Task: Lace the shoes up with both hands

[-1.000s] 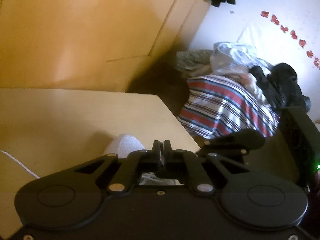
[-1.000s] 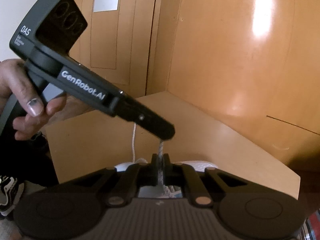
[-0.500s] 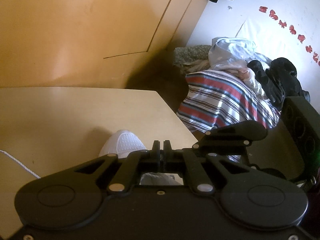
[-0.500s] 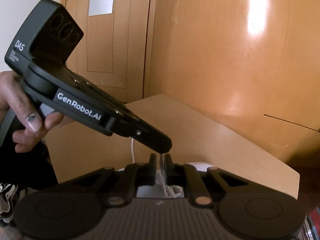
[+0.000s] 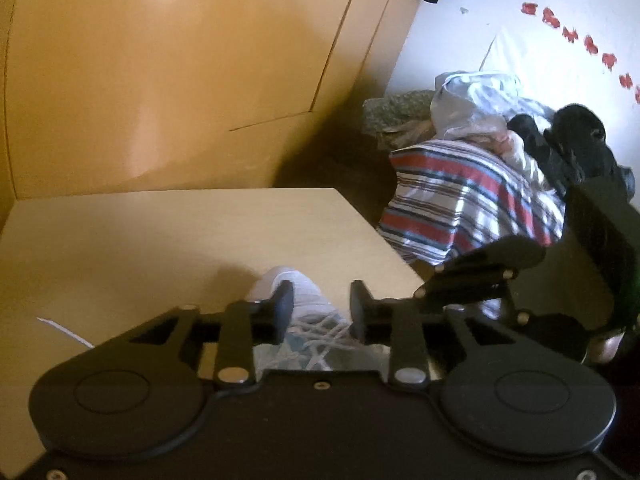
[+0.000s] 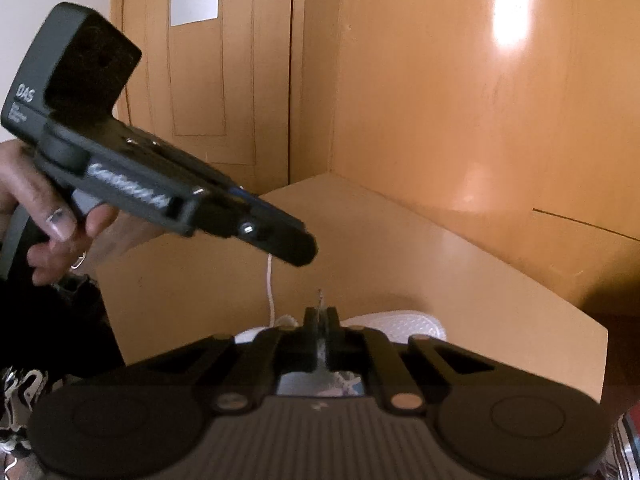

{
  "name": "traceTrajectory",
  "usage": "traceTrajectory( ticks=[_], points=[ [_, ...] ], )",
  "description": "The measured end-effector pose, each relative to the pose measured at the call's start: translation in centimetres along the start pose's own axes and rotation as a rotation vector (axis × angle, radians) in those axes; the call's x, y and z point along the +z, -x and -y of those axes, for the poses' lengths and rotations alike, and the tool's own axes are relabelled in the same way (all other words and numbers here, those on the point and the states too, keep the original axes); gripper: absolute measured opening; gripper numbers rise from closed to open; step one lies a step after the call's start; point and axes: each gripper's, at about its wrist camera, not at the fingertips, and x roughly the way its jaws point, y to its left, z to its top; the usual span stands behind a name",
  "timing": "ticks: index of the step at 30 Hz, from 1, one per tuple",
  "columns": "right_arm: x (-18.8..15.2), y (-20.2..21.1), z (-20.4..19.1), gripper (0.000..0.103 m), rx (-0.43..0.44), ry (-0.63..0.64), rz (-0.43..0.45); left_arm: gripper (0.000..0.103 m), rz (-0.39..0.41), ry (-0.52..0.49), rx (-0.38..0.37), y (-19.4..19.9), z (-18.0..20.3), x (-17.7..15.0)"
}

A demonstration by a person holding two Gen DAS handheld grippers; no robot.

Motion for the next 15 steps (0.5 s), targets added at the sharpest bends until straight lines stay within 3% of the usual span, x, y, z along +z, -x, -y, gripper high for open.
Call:
traceTrajectory(
  ticks=[10,13,15],
  points=[
    [-1.8,0.4,0.0,0.003,-0.009,0.056,0.000,0.027,-0.029,0.015,-0.038,-0.3,0.0,-0.6],
    [-2.2,0.6,0.0,0.003,-0.011,0.064,0.004,0.020,-0.037,0.024,-0.051,-0.6,-0.1,-0.8],
    [-2.2,1.1,0.0,0.003,-0.010,0.058,0.010,0.010,-0.036,0.031,-0.062,-1.1,0.0,-0.7]
  ],
)
